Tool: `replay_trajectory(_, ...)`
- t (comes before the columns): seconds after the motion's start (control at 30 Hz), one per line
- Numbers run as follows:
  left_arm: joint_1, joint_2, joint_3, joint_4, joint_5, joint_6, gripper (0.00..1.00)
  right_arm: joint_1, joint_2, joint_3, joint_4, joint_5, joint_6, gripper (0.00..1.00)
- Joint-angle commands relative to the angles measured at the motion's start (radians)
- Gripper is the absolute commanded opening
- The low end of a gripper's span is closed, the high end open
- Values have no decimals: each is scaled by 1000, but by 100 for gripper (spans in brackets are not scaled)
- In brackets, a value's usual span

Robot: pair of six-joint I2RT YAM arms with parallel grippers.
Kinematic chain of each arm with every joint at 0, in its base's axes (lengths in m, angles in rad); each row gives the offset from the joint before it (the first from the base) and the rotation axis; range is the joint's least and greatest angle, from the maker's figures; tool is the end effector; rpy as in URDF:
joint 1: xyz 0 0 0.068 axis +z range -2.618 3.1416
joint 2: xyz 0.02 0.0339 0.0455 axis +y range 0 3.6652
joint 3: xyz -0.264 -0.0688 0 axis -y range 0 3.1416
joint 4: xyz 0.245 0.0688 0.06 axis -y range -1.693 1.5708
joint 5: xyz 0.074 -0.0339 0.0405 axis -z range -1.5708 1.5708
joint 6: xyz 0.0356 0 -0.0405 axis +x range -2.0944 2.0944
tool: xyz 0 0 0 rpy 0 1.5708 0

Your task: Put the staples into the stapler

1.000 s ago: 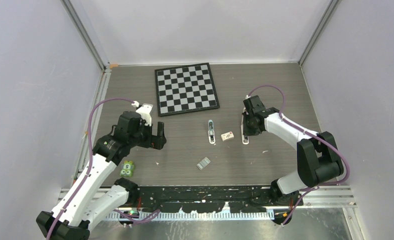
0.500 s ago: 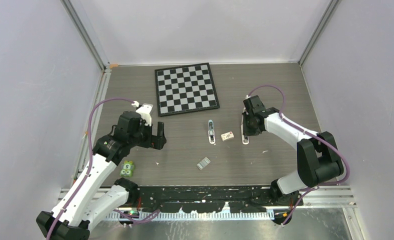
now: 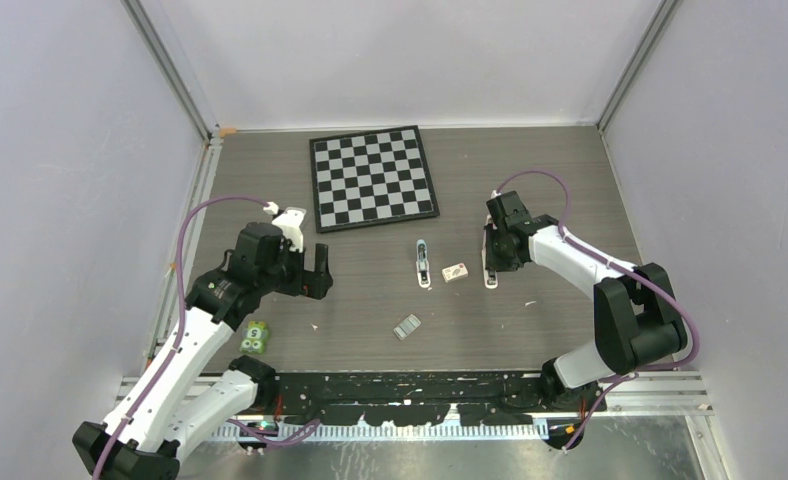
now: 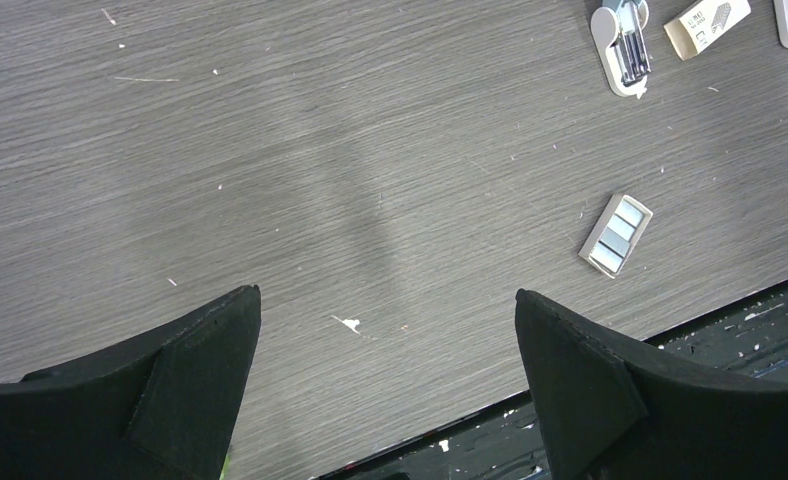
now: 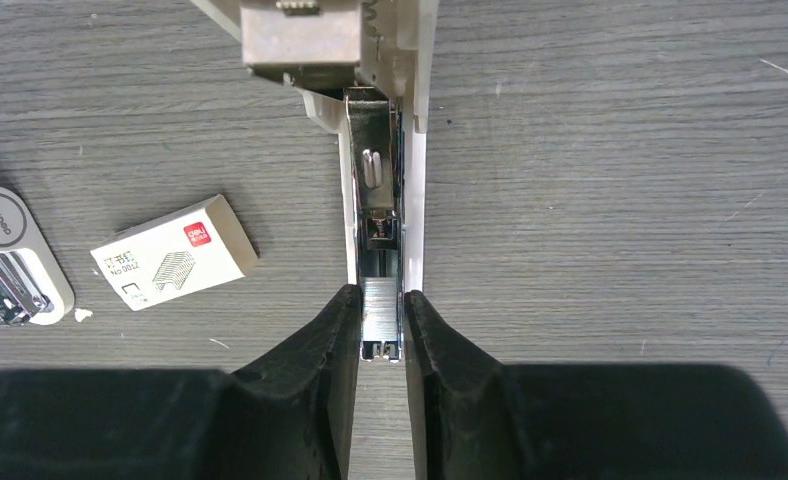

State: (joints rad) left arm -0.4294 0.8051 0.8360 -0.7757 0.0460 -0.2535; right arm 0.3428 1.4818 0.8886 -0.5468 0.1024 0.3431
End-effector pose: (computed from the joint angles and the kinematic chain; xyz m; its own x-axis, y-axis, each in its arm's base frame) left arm 0.1454 -0.0684 0.2971 -0.7086 0.0489 -0.7039 0.2778 0.9364 -0.2146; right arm 0.2639 0.0903 0.1898 -0.9048 0.0324 -0.4245 0.0109 0.9985 0.0530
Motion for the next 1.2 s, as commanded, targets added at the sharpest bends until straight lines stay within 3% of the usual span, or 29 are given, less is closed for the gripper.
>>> replay_trajectory(0.0, 3, -1, 4, 26, 4, 10, 100, -4, 1, 3, 6, -2, 9, 28)
replay_trajectory(0.73, 3, -2, 4, 26, 5, 10, 100, -4, -49, 61, -26, -7, 34, 32)
replay_trajectory(1.03, 3, -4, 3, 33, 4, 4, 100, -12, -22, 111, 13, 92, 42, 50)
replay_trajectory(1.17, 3, 25, 12, 42, 43, -18, 99, -15, 27, 137, 34, 89, 40, 52)
